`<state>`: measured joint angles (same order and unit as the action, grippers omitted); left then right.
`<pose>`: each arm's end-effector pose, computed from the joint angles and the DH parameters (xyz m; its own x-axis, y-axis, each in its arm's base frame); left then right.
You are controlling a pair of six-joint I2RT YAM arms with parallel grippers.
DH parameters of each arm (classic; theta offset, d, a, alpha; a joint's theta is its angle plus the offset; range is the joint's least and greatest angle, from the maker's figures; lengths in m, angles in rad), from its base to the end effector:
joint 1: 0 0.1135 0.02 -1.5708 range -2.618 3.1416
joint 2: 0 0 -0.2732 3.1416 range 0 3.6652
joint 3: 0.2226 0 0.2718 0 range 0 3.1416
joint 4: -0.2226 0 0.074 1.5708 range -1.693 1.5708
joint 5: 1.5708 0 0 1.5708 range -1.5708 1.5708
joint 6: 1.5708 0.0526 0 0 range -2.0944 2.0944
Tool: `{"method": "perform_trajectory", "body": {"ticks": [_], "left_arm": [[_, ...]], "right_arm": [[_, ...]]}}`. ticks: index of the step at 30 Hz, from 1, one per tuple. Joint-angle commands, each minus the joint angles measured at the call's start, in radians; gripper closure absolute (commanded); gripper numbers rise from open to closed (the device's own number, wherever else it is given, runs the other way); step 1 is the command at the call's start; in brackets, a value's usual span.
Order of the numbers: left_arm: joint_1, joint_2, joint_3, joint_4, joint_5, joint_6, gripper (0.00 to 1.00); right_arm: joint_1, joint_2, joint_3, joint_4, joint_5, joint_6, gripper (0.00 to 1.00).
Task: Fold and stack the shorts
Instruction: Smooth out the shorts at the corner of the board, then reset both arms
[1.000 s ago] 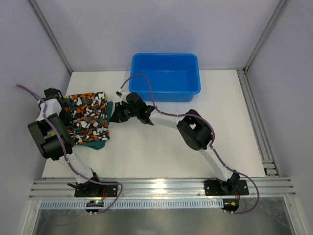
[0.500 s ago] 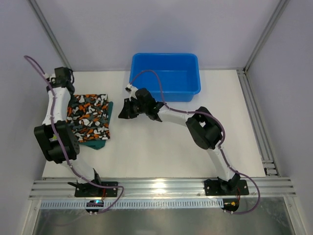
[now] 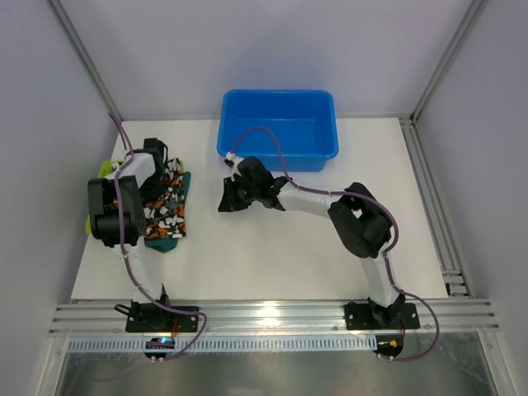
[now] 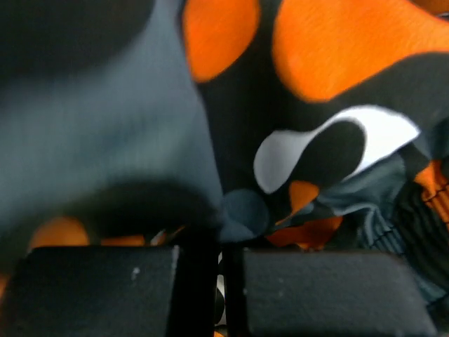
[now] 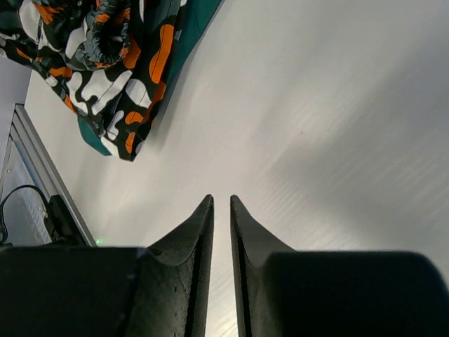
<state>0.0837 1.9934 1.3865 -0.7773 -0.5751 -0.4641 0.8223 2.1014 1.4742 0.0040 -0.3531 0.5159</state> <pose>0.4021 0.0624 0.1447 -0.7992 -0.4440 -0.4051 -0.5909 0.7034 0.3949 0.3326 0.3848 0.1701 -0.7789 -0.1585 -0.6068 -0.5683 0.5874 0.5761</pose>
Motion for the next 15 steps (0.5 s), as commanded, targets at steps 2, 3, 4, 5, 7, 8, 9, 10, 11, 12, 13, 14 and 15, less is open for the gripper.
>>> {"method": "perform_trajectory", "body": {"ticks": [2, 3, 4, 5, 7, 8, 9, 10, 11, 12, 13, 14, 15], "left_arm": [[-0.027, -0.092, 0.061, -0.045, -0.005, -0.027, 1.00], [-0.035, -0.113, 0.103, -0.066, -0.005, -0.021, 0.98], [-0.042, -0.132, 0.126, -0.092, -0.008, -0.016, 0.95], [-0.048, -0.177, 0.147, -0.117, -0.005, -0.016, 0.86], [-0.067, -0.231, 0.177, -0.151, 0.075, -0.012, 0.77], [-0.071, -0.260, 0.180, -0.151, 0.110, -0.007, 0.75], [-0.122, -0.310, 0.183, -0.146, 0.192, 0.002, 0.71], [-0.148, -0.335, 0.175, -0.136, 0.217, 0.027, 0.69], [-0.177, -0.355, 0.175, -0.134, 0.239, 0.041, 0.66], [-0.205, -0.384, 0.177, -0.142, 0.271, 0.048, 0.63], [-0.263, -0.395, 0.172, -0.140, 0.340, 0.067, 0.61], [-0.294, -0.407, 0.172, -0.140, 0.357, 0.073, 0.60], [-0.326, -0.415, 0.172, -0.142, 0.375, 0.073, 0.60]], "right_arm": [[-0.005, -0.135, -0.008, -0.065, 0.046, -0.039, 0.81], [-0.003, -0.142, -0.009, -0.076, 0.046, -0.028, 0.81], [-0.003, -0.152, -0.012, -0.093, 0.042, -0.025, 0.81], [-0.002, -0.161, -0.014, -0.105, 0.040, -0.027, 0.81], [0.005, -0.199, -0.014, -0.145, 0.051, -0.048, 0.80], [0.005, -0.214, -0.014, -0.191, 0.054, -0.057, 0.79], [0.005, -0.253, -0.018, -0.217, 0.063, -0.066, 0.77], [0.005, -0.276, -0.032, -0.240, 0.078, -0.089, 0.76], [0.005, -0.300, -0.043, -0.287, 0.118, -0.100, 0.75], [0.005, -0.360, -0.055, -0.312, 0.144, -0.106, 0.73], [0.003, -0.392, -0.089, -0.344, 0.169, -0.114, 0.69], [0.005, -0.426, -0.110, -0.355, 0.210, -0.113, 0.65], [0.003, -0.464, -0.129, -0.366, 0.230, -0.109, 0.61]]}}
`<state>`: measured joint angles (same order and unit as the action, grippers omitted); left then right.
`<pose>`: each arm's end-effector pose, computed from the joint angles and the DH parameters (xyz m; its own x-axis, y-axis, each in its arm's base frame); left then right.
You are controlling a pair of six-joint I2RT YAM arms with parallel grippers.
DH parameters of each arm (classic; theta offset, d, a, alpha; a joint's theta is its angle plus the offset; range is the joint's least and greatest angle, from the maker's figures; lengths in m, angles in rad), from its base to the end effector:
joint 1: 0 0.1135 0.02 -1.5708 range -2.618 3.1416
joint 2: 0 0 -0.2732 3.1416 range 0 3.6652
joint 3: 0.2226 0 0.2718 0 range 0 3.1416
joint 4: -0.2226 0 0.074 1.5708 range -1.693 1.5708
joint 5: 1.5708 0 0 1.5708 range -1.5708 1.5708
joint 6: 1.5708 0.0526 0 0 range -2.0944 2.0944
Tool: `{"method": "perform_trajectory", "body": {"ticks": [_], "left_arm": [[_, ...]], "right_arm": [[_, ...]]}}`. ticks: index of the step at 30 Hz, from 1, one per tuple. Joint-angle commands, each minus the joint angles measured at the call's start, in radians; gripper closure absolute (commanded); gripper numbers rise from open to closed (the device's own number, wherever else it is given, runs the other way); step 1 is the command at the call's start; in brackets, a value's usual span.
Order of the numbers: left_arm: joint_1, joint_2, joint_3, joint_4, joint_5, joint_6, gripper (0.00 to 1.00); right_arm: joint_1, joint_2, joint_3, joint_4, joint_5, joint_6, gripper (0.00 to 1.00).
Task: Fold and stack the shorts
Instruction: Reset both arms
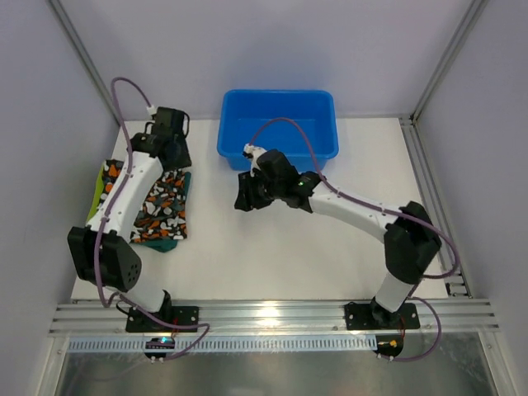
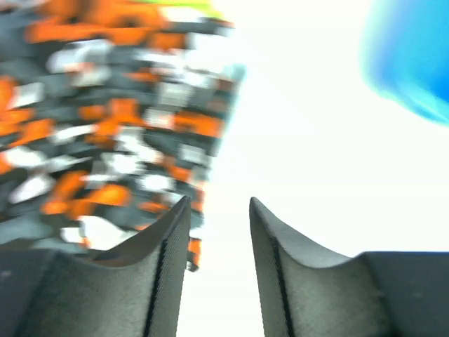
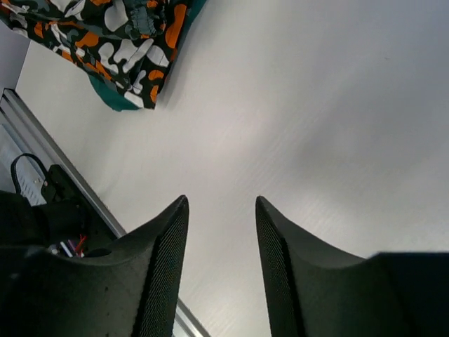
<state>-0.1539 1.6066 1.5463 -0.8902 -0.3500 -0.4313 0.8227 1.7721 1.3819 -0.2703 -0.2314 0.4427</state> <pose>0.3681 -0.0389 0.3300 -0.7083 -0.2875 -0.6447 -0.3842 0.9232 0.0105 0.2915 0.3318 0.2590 -0.7355 -0.1796 -0.6533 -0.5772 0.6710 0.4654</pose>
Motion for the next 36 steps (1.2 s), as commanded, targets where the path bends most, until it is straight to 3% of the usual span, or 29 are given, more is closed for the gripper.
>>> {"method": "perform_trajectory", "body": {"ticks": [1, 4, 5, 7, 8, 9, 11, 14, 25, 36], "left_arm": [[-0.160, -0.052, 0.009, -0.020, 0.172, 0.061, 0.58], [-0.251, -0.118, -0.018, -0.001, 0.230, 0.081, 0.55], [-0.291, -0.143, -0.043, 0.026, 0.267, 0.080, 0.54], [-0.318, -0.206, -0.086, 0.083, 0.378, 0.065, 0.48], [-0.334, -0.284, -0.116, 0.177, 0.496, 0.045, 0.03], [-0.338, -0.324, -0.180, 0.229, 0.563, 0.025, 0.01], [-0.340, -0.417, -0.239, 0.322, 0.678, -0.035, 0.01], [-0.352, -0.479, -0.319, 0.434, 0.685, -0.067, 0.01], [-0.369, -0.534, -0.394, 0.398, 0.715, -0.099, 0.01], [-0.369, -0.605, -0.399, 0.385, 0.709, -0.090, 0.01]], "right_arm": [[0.004, -0.219, -0.079, -0.099, 0.133, -0.029, 0.51], [0.003, -0.397, -0.164, -0.116, 0.223, 0.030, 0.37], [0.003, -0.442, -0.179, -0.133, 0.262, 0.057, 0.27], [0.003, -0.531, -0.216, -0.150, 0.326, 0.080, 0.16], [0.001, -0.609, -0.222, -0.159, 0.349, 0.089, 0.09], [0.003, -0.644, -0.228, -0.170, 0.394, 0.100, 0.06], [0.003, -0.730, -0.238, -0.201, 0.443, 0.111, 0.00], [0.003, -0.775, -0.222, -0.265, 0.520, 0.137, 0.01], [0.003, -0.861, -0.231, -0.395, 0.626, 0.226, 0.01], [0.003, -0.964, -0.325, -0.331, 0.662, 0.205, 0.00]]}}
